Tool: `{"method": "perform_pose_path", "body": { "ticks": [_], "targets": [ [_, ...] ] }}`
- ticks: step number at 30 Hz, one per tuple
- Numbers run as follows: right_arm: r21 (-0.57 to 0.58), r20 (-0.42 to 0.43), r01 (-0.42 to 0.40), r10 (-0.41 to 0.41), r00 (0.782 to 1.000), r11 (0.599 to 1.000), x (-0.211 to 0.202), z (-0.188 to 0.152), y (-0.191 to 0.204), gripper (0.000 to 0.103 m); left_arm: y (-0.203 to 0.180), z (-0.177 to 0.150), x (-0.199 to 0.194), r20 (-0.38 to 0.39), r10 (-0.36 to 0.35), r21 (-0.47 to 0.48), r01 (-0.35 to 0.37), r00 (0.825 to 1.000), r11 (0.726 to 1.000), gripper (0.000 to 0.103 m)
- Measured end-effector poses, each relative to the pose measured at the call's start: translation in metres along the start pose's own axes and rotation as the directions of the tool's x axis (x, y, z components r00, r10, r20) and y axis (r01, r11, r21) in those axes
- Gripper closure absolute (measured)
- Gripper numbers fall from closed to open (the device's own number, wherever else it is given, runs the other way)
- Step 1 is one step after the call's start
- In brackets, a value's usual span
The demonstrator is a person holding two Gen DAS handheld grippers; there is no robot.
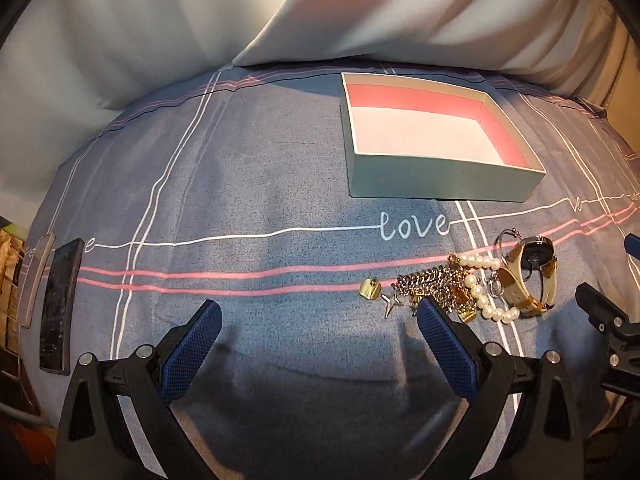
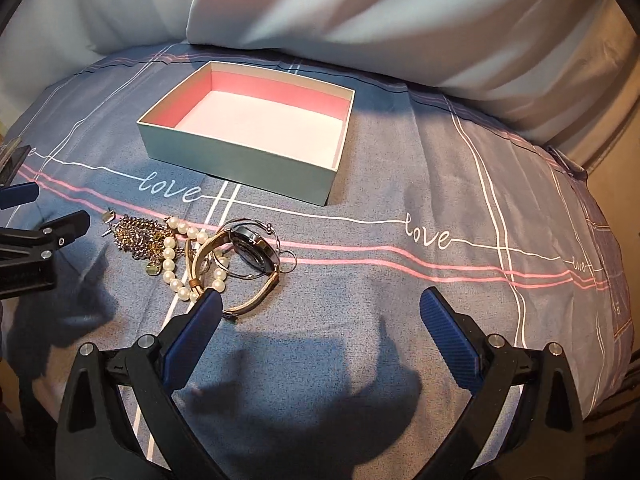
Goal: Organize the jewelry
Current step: 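Grasp a small gold charm with the left gripper while the right gripper grasps the watch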
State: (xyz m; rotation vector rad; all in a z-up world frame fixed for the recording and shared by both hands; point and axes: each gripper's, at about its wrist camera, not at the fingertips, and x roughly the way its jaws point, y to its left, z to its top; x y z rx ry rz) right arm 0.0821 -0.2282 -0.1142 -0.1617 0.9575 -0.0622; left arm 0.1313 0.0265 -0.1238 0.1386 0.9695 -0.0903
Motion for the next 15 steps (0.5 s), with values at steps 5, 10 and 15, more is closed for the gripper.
{"method": "perform_pose_path", "body": {
  "ticks": [5, 10, 15],
  "targets": [
    [0.040, -0.019, -0.032, 0.033, 0.999, 0.999, 0.006, -0.002, -0.003, 0.006, -0.009, 0.005, 0.020, -0.017, -0.018, 0.025, 0.019, 1.000, 1.000, 0.022],
    [0.042, -0.025, -0.022, 0.023, 0.999, 0.999, 0.008, -0.003, -0.004, 0.006, -0.004, 0.004, 0.021, -0.010, -0.030, 0.004, 0.030, 1.000, 1.000, 0.026],
    [0.074, -0.033, -0.036, 0.039, 0.999, 0.997, 0.012, 0.002, -0.011, 0.006, -0.031, 0.004, 0.027, 0.006, -0.023, 0.113, 0.022, 1.000, 0.993, 0.038]
  ]
}}
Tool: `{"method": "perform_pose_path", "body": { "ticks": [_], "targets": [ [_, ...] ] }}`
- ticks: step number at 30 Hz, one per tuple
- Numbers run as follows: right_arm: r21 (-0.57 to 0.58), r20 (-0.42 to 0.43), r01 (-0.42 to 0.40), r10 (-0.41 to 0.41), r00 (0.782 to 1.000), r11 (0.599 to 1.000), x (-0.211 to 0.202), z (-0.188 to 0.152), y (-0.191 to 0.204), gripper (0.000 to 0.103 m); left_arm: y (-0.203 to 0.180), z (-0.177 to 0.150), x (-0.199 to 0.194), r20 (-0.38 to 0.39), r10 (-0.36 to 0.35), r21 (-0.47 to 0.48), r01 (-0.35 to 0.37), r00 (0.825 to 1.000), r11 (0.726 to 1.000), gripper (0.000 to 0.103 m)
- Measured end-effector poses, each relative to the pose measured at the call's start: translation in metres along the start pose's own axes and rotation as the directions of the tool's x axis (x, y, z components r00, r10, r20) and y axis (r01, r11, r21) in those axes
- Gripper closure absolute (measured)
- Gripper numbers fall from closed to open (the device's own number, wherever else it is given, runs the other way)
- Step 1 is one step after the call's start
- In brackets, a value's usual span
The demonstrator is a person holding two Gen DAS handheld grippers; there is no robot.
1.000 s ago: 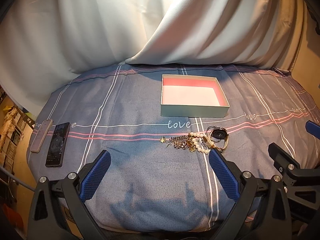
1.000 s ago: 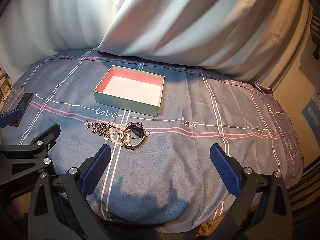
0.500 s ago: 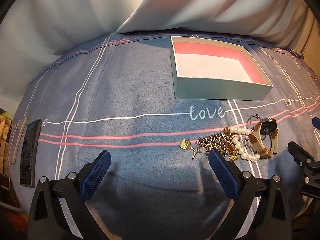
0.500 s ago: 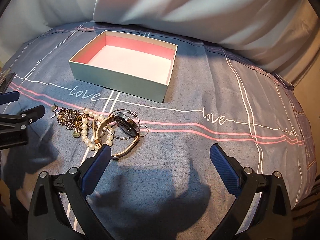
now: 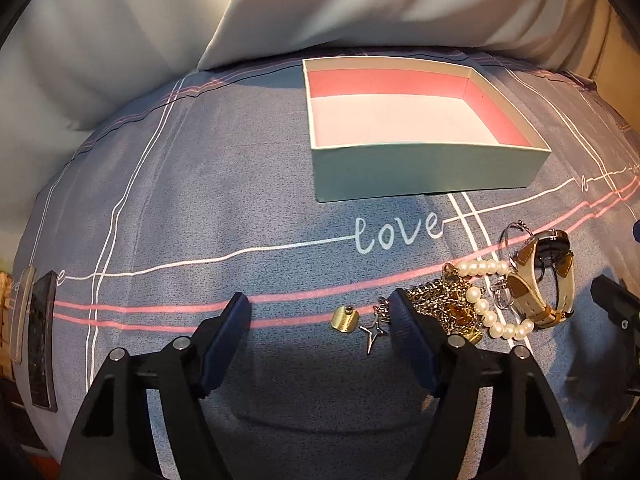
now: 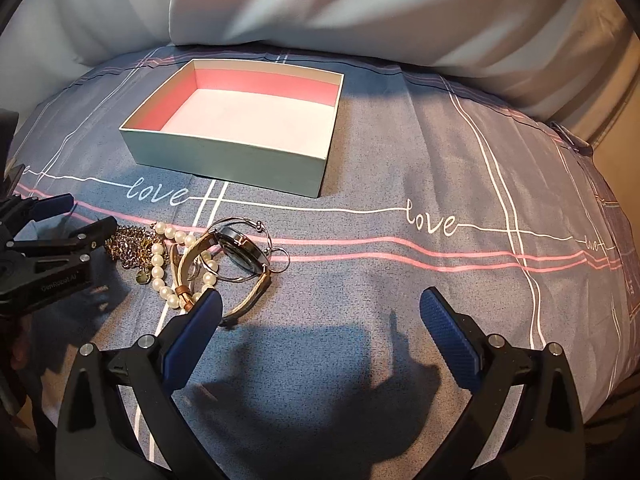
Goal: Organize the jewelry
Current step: 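Grasp a small gold charm with the left gripper while the right gripper grasps the watch, then carry the charm and watch into the pink box and open both grippers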
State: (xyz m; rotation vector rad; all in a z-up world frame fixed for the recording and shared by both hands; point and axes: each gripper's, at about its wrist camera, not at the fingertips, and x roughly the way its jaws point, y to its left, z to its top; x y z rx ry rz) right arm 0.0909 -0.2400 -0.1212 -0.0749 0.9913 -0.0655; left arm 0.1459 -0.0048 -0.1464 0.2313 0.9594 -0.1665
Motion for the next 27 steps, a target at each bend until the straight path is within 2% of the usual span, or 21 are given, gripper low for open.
{"method": "perform_pose_path", "body": {
  "ticks": [2, 3, 4, 7, 9, 11, 12, 14, 19, 27],
  "targets": [
    [0.008, -0.007, -0.016, 0.016, 1.000, 1.000, 0.003, 0.004, 0.001, 0.006, -0.003, 0.002, 0.001, 0.004, -0.034, 0.003, 0.034, 0.999, 0.999, 0.058],
    [0.000, -0.015, -0.027, 0.027, 1.000, 1.000, 0.007, 0.007, 0.004, 0.006, -0.004, 0.003, 0.001, 0.002, -0.053, 0.001, 0.053, 0.999, 0.999, 0.064],
    [-0.017, -0.019, -0.031, 0.031, 0.999, 0.999, 0.011, 0.008, 0.009, 0.006, -0.004, 0.003, 0.001, -0.004, -0.063, -0.003, 0.063, 0.998, 0.998, 0.077],
    [-0.051, -0.039, -0.009, 0.007, 0.999, 0.999, 0.025, 0.013, 0.022, 0.007, -0.001, 0.002, 0.000, -0.001, -0.082, -0.018, 0.082, 0.997, 0.996, 0.091],
    [-0.047, -0.062, -0.018, 0.016, 0.998, 0.999, 0.034, 0.013, 0.026, 0.022, 0.002, 0.001, -0.002, 0.009, -0.082, -0.027, 0.082, 0.997, 0.996, 0.096],
    [-0.047, -0.083, -0.041, 0.037, 0.996, 0.998, 0.041, 0.009, 0.028, 0.076, 0.006, -0.001, -0.004, 0.011, -0.078, -0.046, 0.078, 0.997, 0.996, 0.098],
    [-0.052, -0.086, -0.047, 0.042, 0.995, 0.998, 0.043, 0.006, 0.029, 0.088, 0.008, -0.001, -0.006, 0.015, -0.081, -0.056, 0.081, 0.997, 0.995, 0.098],
    [-0.086, -0.078, -0.026, 0.020, 0.997, 0.996, 0.045, 0.002, 0.034, 0.093, 0.010, -0.002, -0.008, 0.016, -0.087, -0.067, 0.088, 0.996, 0.994, 0.098],
    [-0.080, -0.049, -0.035, 0.031, 0.998, 0.996, 0.036, 0.004, 0.031, 0.098, 0.008, -0.001, -0.015, 0.027, -0.096, -0.077, 0.098, 0.995, 0.992, 0.098],
    [-0.073, 0.003, -0.062, 0.062, 0.998, 0.995, 0.012, 0.021, 0.029, 0.098, 0.000, 0.017, -0.035, 0.060, -0.117, -0.078, 0.122, 0.991, 0.989, 0.098]
  ]
}}
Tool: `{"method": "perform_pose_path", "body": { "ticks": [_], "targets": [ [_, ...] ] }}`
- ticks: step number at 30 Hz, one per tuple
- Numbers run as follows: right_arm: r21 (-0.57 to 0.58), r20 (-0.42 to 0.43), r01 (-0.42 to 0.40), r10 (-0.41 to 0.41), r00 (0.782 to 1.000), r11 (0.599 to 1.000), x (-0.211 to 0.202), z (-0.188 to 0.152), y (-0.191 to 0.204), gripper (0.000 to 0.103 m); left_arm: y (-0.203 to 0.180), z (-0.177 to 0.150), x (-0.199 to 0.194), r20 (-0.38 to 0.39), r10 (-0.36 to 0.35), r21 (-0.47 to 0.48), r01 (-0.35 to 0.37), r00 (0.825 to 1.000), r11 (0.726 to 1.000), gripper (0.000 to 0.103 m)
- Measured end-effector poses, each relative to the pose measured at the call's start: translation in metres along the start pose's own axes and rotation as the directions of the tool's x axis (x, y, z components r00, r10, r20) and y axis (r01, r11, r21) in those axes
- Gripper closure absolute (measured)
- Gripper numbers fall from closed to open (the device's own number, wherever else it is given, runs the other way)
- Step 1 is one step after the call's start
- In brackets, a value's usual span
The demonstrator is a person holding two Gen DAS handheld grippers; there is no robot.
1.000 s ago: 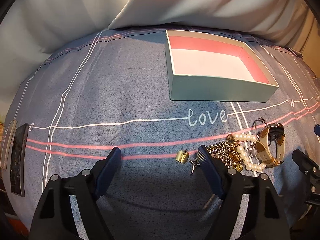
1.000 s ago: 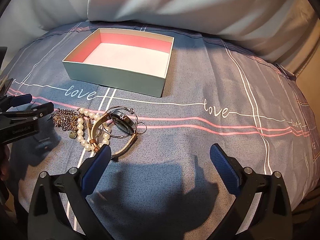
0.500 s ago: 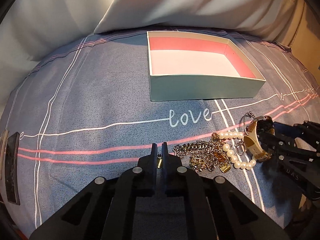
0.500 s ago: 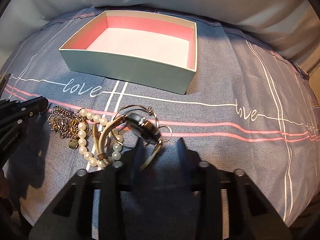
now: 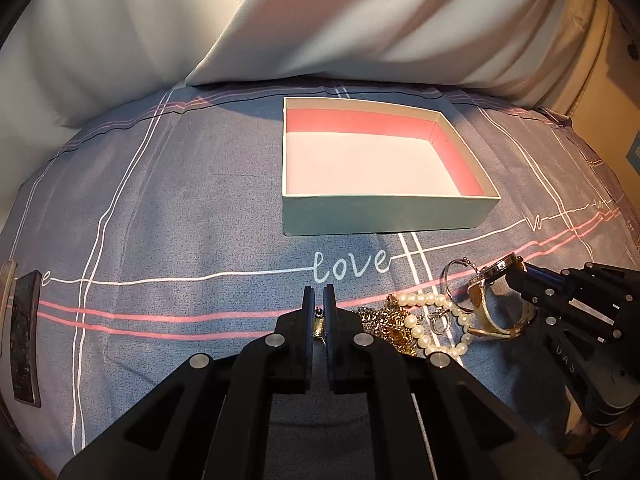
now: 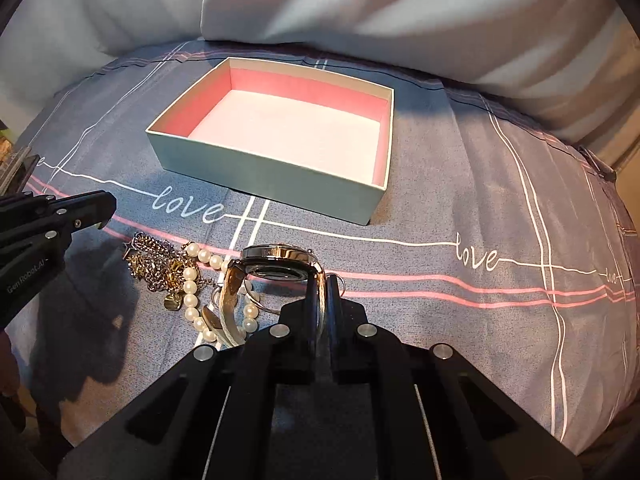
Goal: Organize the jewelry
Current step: 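Carry the charm and watch into the pink box and open both grippers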
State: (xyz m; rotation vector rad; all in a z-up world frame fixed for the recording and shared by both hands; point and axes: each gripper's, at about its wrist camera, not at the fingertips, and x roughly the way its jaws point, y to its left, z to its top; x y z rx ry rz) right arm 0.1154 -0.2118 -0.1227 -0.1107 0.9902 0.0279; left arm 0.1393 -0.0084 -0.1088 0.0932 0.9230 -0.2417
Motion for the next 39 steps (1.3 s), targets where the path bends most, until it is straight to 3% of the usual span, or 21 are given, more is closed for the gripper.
{"method": "perform_pose_path", "body": {
  "ticks": [5, 11, 18, 30, 31, 32, 33, 34, 37, 39],
  "targets": [
    [-0.003, 0.043, 0.007, -0.007, 0.999, 1.000, -0.008, 0.015, -0.004, 0.098, -0.004, 0.014, -0.002, 0.015, -0.013, 0.002, 0.013, 1.000, 1.000, 0.098],
    [-0.004, 0.143, 0.050, -0.049, 0.988, 0.999, -0.010, 0.089, -0.015, 0.098, -0.010, 0.086, 0.007, 0.071, -0.054, -0.014, 0.056, 0.996, 0.998, 0.098],
    [0.004, 0.074, 0.064, -0.064, 0.995, 0.998, 0.031, 0.128, -0.023, 0.098, -0.014, 0.130, 0.043, 0.029, -0.033, -0.037, 0.034, 0.999, 0.999, 0.098],
    [-0.013, -0.047, 0.050, -0.050, 0.998, 0.999, 0.078, 0.111, -0.022, 0.096, -0.004, 0.122, 0.087, -0.078, -0.005, -0.087, -0.002, 0.997, 0.996, 0.098],
    [-0.014, -0.057, 0.043, -0.044, 0.997, 0.999, 0.079, 0.109, -0.023, 0.088, -0.002, 0.122, 0.086, -0.075, -0.001, -0.097, -0.006, 0.997, 0.995, 0.096],
    [-0.008, -0.052, 0.061, -0.061, 0.997, 0.998, 0.077, 0.107, -0.025, 0.083, -0.001, 0.121, 0.083, -0.069, -0.002, -0.095, -0.004, 0.998, 0.995, 0.077],
    [-0.001, -0.034, 0.073, -0.073, 0.997, 0.997, 0.073, 0.106, -0.028, 0.071, 0.000, 0.120, 0.079, -0.058, 0.012, -0.091, -0.017, 0.998, 0.996, 0.061],
    [0.004, -0.016, 0.056, -0.055, 0.998, 0.998, 0.067, 0.104, -0.030, 0.064, 0.002, 0.119, 0.072, -0.036, -0.006, -0.096, 0.003, 0.999, 0.995, 0.049],
    [0.002, 0.037, 0.086, -0.086, 0.996, 0.996, 0.044, 0.095, -0.031, 0.056, 0.006, 0.109, 0.048, 0.010, 0.025, -0.084, -0.024, 1.000, 0.996, 0.045],
    [0.014, 0.057, 0.061, -0.062, 0.996, 0.998, 0.027, 0.083, -0.034, 0.055, 0.012, 0.096, 0.033, 0.019, 0.019, -0.083, -0.018, 1.000, 0.996, 0.041]
  ]
}}
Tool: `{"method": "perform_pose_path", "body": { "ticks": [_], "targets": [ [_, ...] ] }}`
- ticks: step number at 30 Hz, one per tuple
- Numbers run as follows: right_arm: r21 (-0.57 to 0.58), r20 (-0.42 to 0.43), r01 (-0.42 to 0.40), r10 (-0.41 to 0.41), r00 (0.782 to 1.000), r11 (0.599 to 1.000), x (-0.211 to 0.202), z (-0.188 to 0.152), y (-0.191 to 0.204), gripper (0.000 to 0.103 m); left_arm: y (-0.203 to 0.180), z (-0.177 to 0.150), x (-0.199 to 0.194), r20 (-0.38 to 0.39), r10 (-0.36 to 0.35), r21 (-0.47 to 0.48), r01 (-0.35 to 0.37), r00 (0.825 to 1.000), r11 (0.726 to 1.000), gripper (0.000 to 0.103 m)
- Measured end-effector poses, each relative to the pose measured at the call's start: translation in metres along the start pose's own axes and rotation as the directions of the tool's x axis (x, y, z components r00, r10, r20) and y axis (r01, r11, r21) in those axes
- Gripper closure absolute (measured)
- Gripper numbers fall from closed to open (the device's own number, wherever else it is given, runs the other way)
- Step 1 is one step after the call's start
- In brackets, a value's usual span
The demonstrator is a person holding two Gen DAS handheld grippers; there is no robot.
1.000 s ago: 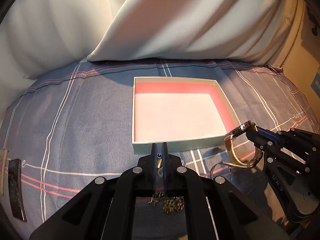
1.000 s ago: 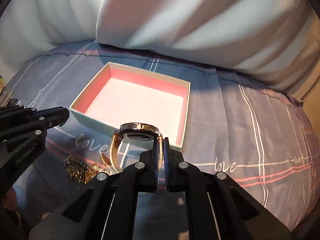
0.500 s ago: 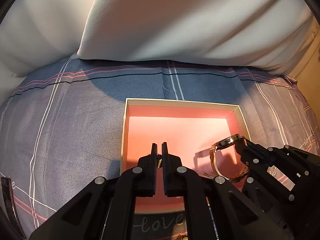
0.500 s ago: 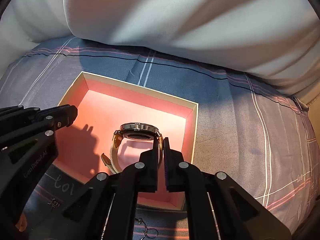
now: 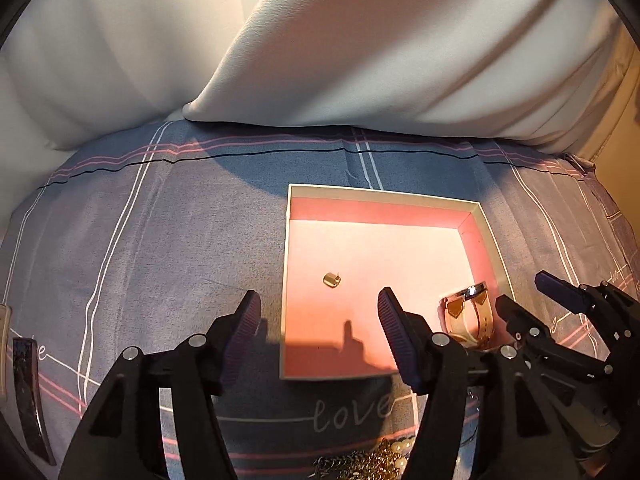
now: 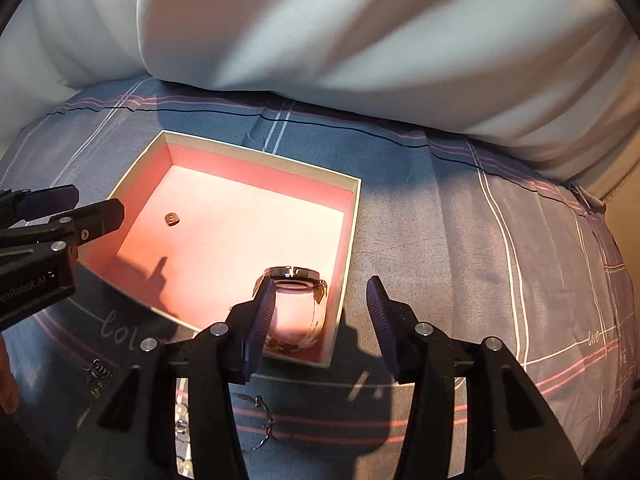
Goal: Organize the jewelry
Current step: 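Carry the charm and watch into the pink box and open both grippers, then grasp a gold flower charm with the left gripper while the right grasps the silver bangle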
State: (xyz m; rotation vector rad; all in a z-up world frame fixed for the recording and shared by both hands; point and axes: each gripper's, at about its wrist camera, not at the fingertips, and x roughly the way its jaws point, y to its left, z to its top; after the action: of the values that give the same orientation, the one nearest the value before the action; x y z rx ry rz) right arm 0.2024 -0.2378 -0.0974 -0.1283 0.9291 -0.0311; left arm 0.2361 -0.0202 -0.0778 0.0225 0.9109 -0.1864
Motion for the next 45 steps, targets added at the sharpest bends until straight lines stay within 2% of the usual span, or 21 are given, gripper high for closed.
{"method": "perform_pose_path", "body": {
  "ticks": [4, 9, 12, 14, 18, 22, 28, 32, 37, 40, 45],
  "targets": [
    [0.019, 0.007, -0.053, 0.053, 0.999, 0.998, -0.029, -0.036, -0.004, 0.048, 0.012, -0.039, -0.020, -0.017, -0.018, 0.001, 0.018, 1.000, 1.000, 0.041],
    [0.007, -0.056, -0.067, 0.068, 0.996, 0.998, -0.034, -0.084, 0.004, 0.047, 0.009, -0.092, -0.017, -0.094, -0.010, 0.051, 0.015, 0.996, 0.999, 0.041],
    [0.002, -0.087, -0.080, 0.080, 0.993, 0.997, -0.033, -0.102, 0.008, 0.047, -0.002, -0.112, -0.024, -0.080, 0.003, 0.083, 0.004, 0.997, 0.997, 0.041],
    [0.008, -0.098, -0.092, 0.093, 0.991, 0.996, -0.034, -0.110, 0.008, 0.047, -0.011, -0.118, -0.027, -0.066, 0.008, 0.120, 0.000, 0.998, 0.993, 0.046],
    [0.027, -0.096, -0.084, 0.086, 0.992, 0.996, -0.037, -0.114, 0.004, 0.047, -0.021, -0.123, -0.017, -0.091, -0.001, 0.148, 0.015, 0.996, 0.989, 0.058],
    [0.031, -0.100, -0.076, 0.078, 0.992, 0.997, -0.036, -0.115, 0.002, 0.045, -0.019, -0.124, -0.007, -0.091, -0.020, 0.148, 0.034, 0.996, 0.988, 0.086],
    [0.032, -0.117, -0.088, 0.092, 0.989, 0.996, -0.031, -0.118, 0.005, 0.044, -0.005, -0.122, -0.013, -0.091, -0.042, 0.095, 0.051, 0.995, 0.994, 0.086],
    [0.043, -0.124, -0.122, 0.126, 0.984, 0.992, -0.023, -0.112, 0.009, 0.044, 0.014, -0.117, -0.021, -0.077, -0.041, 0.035, 0.043, 0.996, 0.998, 0.086],
    [0.077, -0.133, -0.192, 0.201, 0.970, 0.978, -0.006, -0.096, 0.021, 0.044, 0.020, -0.111, -0.024, -0.067, -0.028, 0.016, 0.029, 0.997, 0.999, 0.086],
    [0.073, -0.134, -0.182, 0.190, 0.973, 0.981, 0.001, -0.092, 0.024, 0.044, 0.013, -0.112, -0.022, -0.076, -0.037, 0.029, 0.039, 0.996, 0.999, 0.086],
    [0.125, -0.151, -0.121, 0.140, 0.979, 0.985, -0.002, -0.098, 0.000, 0.044, 0.003, -0.115, -0.019, -0.089, -0.058, 0.049, 0.063, 0.994, 0.997, 0.086]
  ]
}}
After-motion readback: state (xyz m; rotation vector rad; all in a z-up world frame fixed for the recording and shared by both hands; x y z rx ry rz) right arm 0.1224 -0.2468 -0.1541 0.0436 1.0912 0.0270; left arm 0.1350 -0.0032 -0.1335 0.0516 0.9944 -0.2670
